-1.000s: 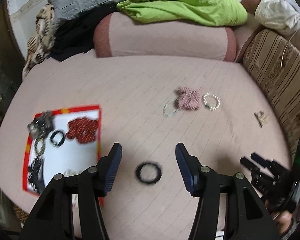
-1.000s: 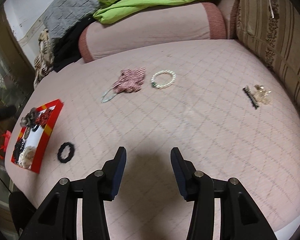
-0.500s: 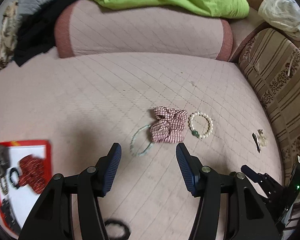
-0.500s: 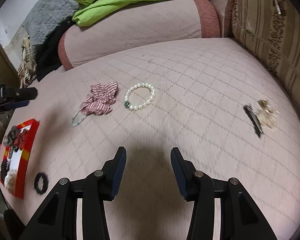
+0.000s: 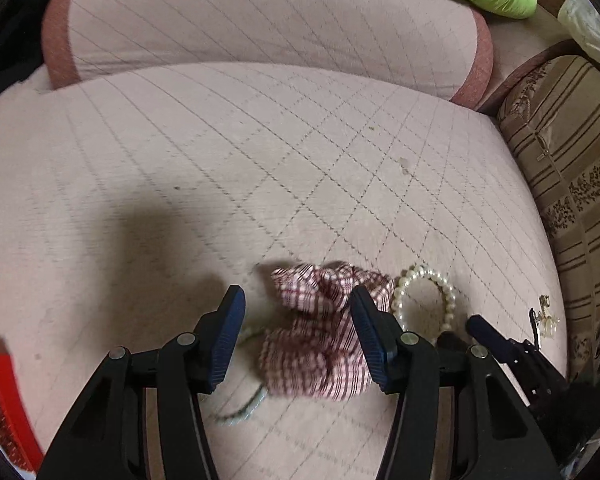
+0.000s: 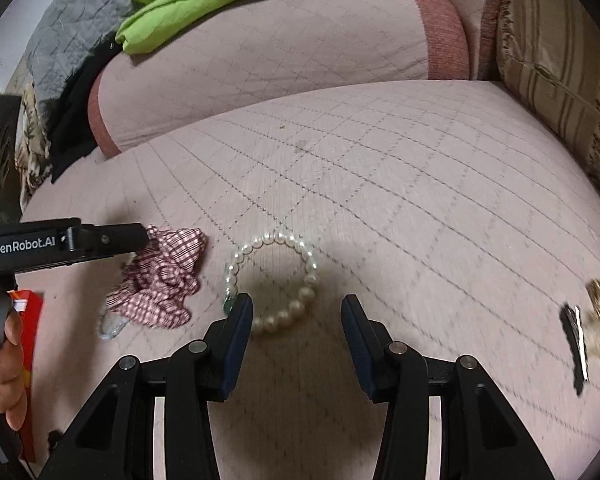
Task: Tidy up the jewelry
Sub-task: 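Grasp the red gingham scrunchie with the left gripper while the right grasps the pearl bracelet, then lift the gingham scrunchie and pearl bracelet and carry both toward the tray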
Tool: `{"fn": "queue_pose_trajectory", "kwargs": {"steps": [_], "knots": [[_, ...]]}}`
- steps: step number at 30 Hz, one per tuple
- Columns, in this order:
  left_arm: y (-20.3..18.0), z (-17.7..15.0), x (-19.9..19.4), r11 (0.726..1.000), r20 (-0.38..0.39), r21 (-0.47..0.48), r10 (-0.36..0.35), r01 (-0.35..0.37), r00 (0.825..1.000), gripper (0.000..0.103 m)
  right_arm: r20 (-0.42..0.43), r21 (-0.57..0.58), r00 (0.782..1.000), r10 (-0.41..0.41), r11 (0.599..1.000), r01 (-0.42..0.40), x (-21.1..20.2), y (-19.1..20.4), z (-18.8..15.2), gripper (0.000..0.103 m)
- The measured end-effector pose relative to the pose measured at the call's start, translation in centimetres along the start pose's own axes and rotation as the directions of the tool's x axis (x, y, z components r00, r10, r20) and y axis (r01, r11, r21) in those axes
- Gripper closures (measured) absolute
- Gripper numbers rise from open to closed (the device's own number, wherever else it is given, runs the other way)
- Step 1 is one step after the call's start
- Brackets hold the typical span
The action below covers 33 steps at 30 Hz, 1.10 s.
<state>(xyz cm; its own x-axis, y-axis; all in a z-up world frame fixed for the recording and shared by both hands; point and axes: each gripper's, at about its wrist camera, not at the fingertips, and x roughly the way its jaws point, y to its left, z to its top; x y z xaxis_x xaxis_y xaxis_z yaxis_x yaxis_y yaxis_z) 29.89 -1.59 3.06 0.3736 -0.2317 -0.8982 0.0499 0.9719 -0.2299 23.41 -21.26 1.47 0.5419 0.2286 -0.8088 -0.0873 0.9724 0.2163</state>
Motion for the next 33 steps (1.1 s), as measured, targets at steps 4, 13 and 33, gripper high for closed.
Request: {"fn": "queue_pose_trajectory", "kwargs": {"steps": [4,13,33], "knots": [[-0.1,0.2,1.5,1.0,-0.023,-0.004,-0.019,0.019,1.0,0.049,0.006,-0.033,1.0,-0.027,0.999,0.027,1.0,0.7,0.2,0.053],[0.0,-0.3,1.9,0.998,-0.041,-0.009,-0.056,0.055,0.998,0.088,0.036,-0.067,0.994,-0.107,0.992,0.109,1.7,1.3,-0.2,0.073],[-0.2,-8.4,-11.4,0.991,0.115,-0.021,-0.132,0.136,0.984,0.092,0.098,0.039,0.995,0.009,0.999,-0.013,-8.7,1.2,-3.5,0.092]]}}
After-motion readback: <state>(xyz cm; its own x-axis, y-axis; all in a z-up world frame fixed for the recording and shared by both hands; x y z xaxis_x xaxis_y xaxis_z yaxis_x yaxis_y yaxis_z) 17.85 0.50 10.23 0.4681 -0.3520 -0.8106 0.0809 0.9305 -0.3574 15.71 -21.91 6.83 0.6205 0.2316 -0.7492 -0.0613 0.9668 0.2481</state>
